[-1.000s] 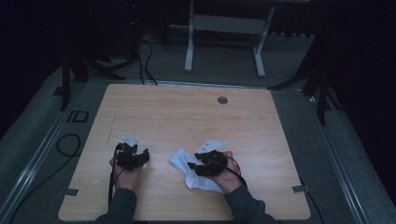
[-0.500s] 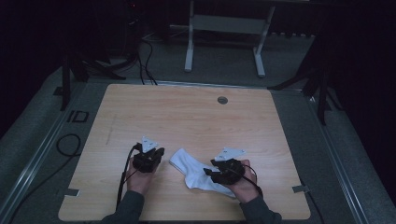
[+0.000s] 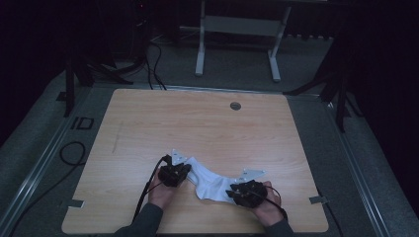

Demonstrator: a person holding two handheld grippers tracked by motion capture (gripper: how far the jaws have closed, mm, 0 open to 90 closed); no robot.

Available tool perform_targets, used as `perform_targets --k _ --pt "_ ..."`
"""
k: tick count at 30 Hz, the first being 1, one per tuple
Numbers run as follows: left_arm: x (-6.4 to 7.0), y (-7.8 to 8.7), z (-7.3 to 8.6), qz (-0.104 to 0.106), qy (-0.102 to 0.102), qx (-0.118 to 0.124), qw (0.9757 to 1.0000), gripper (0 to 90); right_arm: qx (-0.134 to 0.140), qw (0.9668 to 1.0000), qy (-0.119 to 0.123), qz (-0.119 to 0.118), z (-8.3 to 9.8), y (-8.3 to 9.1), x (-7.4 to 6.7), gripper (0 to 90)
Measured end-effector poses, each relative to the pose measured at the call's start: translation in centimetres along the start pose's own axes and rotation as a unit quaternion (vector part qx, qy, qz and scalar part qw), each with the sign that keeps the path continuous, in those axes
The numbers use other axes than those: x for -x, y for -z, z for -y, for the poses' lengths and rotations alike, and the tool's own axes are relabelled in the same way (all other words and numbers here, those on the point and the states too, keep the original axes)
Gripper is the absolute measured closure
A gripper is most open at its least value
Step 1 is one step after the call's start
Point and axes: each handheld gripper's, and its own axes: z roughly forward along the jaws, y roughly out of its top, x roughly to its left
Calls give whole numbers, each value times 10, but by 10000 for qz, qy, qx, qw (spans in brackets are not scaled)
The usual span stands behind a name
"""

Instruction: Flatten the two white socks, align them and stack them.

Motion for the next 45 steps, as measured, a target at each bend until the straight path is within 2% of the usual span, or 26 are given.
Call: perform_targets --k 1,4,5,6,9,11,17,20,26,27,32,38,39,42,44,45 --pt "-1 0 0 -44 8 -42 10000 896 -219 9997 99 68 5 -7 -3 728" --pt "-2 1 1 -46 60 -65 10000 896 -214 9997 119 81 6 -8 -2 737" --pt "-2 1 1 -56 75 -85 9999 897 -231 9994 143 192 4 -9 1 741" --pt "-2 1 1 -56 75 -85 9999 896 -231 9994 143 192 4 -9 1 741" --pt "-1 3 3 -78 134 -128 9998 896 -184 9994 42 286 2 -12 12 744" --pt "0 4 3 -64 178 -119 9998 897 -164 9994 12 304 1 -13 14 745" --pt "0 9 7 -20 314 -194 9993 896 43 9989 -217 407 -9 -23 39 744" --pt "1 11 9 -24 376 -211 9991 896 72 9985 -256 475 -14 -27 46 743" --pt "2 12 9 -37 369 -228 9991 897 29 9982 -307 521 -22 -29 52 708" --pt "3 11 9 -61 348 -218 9991 897 215 9977 -392 506 -26 -22 55 691" --pt "4 11 10 -93 337 -211 9992 897 478 9948 -575 696 -32 -6 68 655" --pt "4 11 10 -103 348 -203 9991 897 747 9877 -1091 836 -32 6 92 665" --pt "4 11 10 -108 350 -200 9991 897 770 9866 -1187 816 -31 7 95 676" --pt "5 11 10 -112 349 -201 9991 897 711 9862 -1240 833 -29 5 100 674" --pt "5 11 10 -112 351 -199 9991 897 678 9863 -1276 793 -28 3 101 664" --pt "5 11 10 -113 353 -200 9991 897 561 9874 -1297 719 -27 -2 102 640"
